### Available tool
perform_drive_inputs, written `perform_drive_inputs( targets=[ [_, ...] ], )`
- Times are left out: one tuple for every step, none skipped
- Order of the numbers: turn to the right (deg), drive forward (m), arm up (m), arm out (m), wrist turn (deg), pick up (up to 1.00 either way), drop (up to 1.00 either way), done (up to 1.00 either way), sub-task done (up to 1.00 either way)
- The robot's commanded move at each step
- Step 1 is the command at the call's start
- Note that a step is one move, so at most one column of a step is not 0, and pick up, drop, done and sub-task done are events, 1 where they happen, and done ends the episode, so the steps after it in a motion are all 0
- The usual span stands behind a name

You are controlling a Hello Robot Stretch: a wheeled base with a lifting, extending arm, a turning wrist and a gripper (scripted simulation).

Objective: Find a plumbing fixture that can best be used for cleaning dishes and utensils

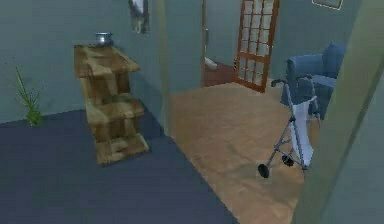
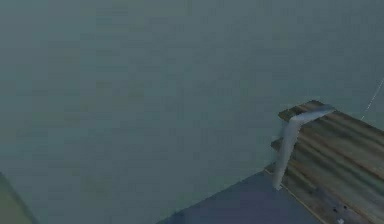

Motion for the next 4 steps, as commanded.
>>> perform_drive_inputs(
  targets=[
    [0.0,0.65,0.0,0.0,0.0,0.0,0.0,0.0,0.0],
    [27.0,0.0,0.0,0.0,0.0,0.0,0.0,0.0,0.0],
    [0.0,0.15,0.0,0.0,0.0,0.0,0.0,0.0,0.0],
    [-15.0,0.0,0.0,0.0,0.0,0.0,0.0,0.0,0.0]
  ],
)
